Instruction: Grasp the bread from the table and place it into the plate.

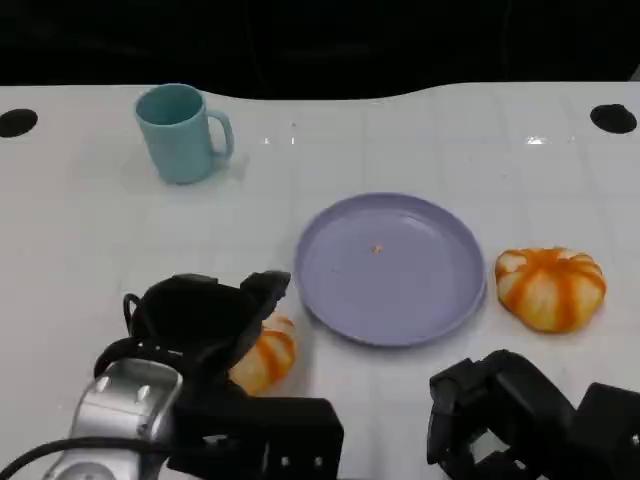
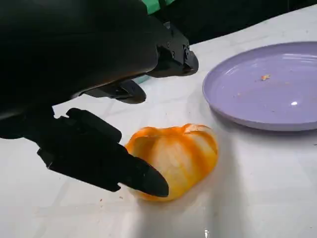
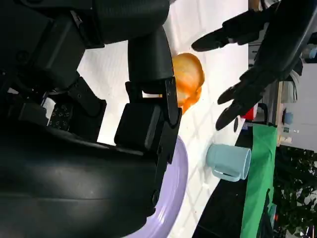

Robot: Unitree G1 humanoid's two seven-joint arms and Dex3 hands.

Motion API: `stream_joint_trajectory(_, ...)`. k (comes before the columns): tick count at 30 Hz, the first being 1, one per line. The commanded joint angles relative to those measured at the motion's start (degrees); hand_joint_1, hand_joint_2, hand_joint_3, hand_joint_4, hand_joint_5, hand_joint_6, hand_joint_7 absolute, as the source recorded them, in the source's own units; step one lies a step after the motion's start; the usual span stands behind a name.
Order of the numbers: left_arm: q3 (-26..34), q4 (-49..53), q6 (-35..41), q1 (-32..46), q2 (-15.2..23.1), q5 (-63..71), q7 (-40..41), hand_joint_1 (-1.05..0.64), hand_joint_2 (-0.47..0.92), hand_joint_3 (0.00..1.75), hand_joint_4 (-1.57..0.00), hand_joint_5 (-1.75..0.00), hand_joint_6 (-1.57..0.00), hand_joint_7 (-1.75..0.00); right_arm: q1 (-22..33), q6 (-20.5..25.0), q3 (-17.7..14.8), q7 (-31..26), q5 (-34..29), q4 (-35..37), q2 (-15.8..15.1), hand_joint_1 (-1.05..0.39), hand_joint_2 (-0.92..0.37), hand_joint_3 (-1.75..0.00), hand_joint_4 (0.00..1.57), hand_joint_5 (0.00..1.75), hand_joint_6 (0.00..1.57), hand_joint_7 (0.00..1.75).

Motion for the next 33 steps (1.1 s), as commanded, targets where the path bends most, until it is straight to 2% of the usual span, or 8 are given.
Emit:
stream_joint_trajectory(1, -1.8, 2.8, 3.5, -1.8, -1.4, 2.3, -1.4, -0.44, 0.76, 0.00, -0.40, -0.11, -0.17, 0.00, 0.0, -0.3, -0.5, -0.3, 0.2, -0.2, -0.6, -1.05, -0.09, -1.38, 1.54, 1.31, 1.57, 1.06)
stream_joint_trajectory(12, -4.4, 9.9, 7.0, -5.0, -2.7, 2.5, -0.5, -0.52, 0.77, 0.00, -0.42, -0.17, -0.15, 0.00, 0.4, -0.1, -0.4, -0.5, 0.0, -0.6, -0.7, -1.05, -0.09, -1.39, 1.54, 1.31, 1.57, 1.06)
stream_joint_trajectory(21, -5.1, 19.4, 5.9, -7.5, -3.5, -1.1, 5.8, -0.50, 0.78, 0.01, -0.42, -0.24, -0.19, -0.01, 0.2, -0.4, -0.5, -0.2, 0.4, -0.2, -0.6, -1.05, -0.09, -1.38, 1.54, 1.32, 1.57, 1.06)
stream_joint_trajectory(28, -6.8, 24.7, 4.7, -9.2, -2.7, -2.8, 7.5, -0.47, 0.82, 0.00, -0.20, -0.81, -0.23, 0.00, 0.2, -0.4, -0.5, -0.2, 0.5, -0.1, -0.5, -1.05, -0.09, -1.38, 1.55, 1.32, 1.57, 1.06)
stream_joint_trajectory(29, -7.0, 25.2, 4.5, -9.4, -2.7, -3.0, 7.7, -0.47, 0.82, 0.00, -0.19, -0.90, -0.24, 0.00, 0.2, -0.4, -0.5, -0.2, 0.4, -0.2, -0.5, -1.05, -0.09, -1.38, 1.55, 1.32, 1.57, 1.06)
stream_joint_trajectory(31, -7.5, 26.3, 3.7, -9.7, -2.2, -3.5, 8.0, -0.48, 0.84, 0.01, -0.21, -0.97, -0.26, -0.01, 0.2, -0.6, -0.5, -0.2, 0.5, -0.1, -0.5, -1.05, -0.09, -1.38, 1.55, 1.32, 1.57, 1.06)
stream_joint_trajectory(33, -8.1, 27.1, 2.6, -10.1, -1.4, -3.8, 8.2, -0.48, 0.86, 0.02, -0.29, -1.03, -0.33, -0.04, 0.2, -0.7, -0.5, -0.3, 0.3, -0.1, -0.6, -1.05, -0.09, -1.38, 1.55, 1.31, 1.57, 1.06)
